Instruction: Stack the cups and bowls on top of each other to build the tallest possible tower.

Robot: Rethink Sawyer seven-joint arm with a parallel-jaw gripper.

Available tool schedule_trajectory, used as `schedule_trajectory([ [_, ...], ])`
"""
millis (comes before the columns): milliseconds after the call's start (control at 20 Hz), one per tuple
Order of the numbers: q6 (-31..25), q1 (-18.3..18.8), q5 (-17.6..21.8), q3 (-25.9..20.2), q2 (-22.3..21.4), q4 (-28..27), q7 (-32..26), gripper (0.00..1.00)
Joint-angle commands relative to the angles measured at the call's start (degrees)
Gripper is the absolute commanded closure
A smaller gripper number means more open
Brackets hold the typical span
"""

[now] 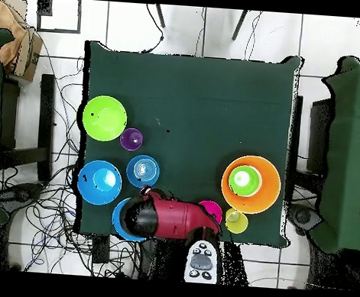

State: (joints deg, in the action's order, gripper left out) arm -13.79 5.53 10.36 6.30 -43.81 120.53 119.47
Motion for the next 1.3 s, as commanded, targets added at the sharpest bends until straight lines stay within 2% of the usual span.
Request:
schedule_trajectory([
  [50,3.36,1.03,8.15,-3.56,4.29,2.62,-1.38,0.0],
  [250,2.13,1.23,8.93,-4.21,3.84,1.82,0.15,0.0],
  [550,-0.98,1.79,13.94,-5.71,3.02,0.56,-3.9,0.0],
  [800,-7.06,4.78,21.73,-11.25,2.26,-1.57,-14.66,0.0],
  [1050,-7.41,6.1,24.64,-13.72,2.15,-1.72,-12.14,0.0],
  [1300,-8.77,7.3,25.38,-15.93,1.52,-1.79,-10.34,0.0],
])
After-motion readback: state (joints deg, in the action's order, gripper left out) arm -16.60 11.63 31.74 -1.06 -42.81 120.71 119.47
